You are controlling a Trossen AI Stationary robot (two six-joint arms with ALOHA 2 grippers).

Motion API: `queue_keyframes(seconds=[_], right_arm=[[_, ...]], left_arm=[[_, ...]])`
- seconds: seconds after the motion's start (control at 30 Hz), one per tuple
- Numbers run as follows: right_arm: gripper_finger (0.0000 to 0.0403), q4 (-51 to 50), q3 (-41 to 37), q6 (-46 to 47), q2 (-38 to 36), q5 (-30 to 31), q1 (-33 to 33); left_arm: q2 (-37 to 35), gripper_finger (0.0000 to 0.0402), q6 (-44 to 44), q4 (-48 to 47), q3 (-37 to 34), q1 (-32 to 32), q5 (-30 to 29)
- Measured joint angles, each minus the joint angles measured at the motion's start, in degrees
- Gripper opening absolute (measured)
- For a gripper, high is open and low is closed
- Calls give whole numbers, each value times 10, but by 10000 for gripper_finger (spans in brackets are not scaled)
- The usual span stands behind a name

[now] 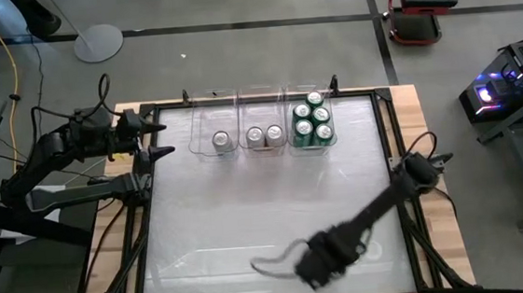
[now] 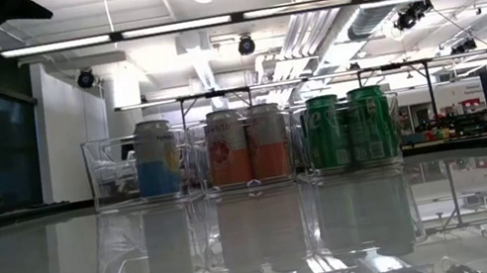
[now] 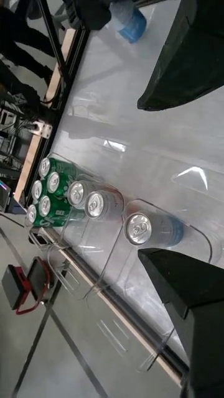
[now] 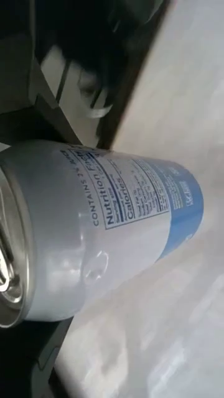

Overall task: Sort soda cans
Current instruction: Put the blue-white soda can into the left transparent bin

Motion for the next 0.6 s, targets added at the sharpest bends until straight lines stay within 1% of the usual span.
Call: queue_keyframes(seconds=[0.03,0.17,0.37,0.53,0.6], right_arm=[[314,0,5,0,0,3,-18],[314,-1,20,-13,0,50,-98],[314,25,44,-72,0,97,-223],[313,70,48,-93,3,173,-299],[313,84,48,-105,10,182,-321]], left_arm=[[0,355,5,1,0,0,-1],[5,355,17,15,0,0,-5],[16,355,27,26,0,0,-2],[28,355,49,26,0,0,-1],[33,355,51,27,0,0,0]])
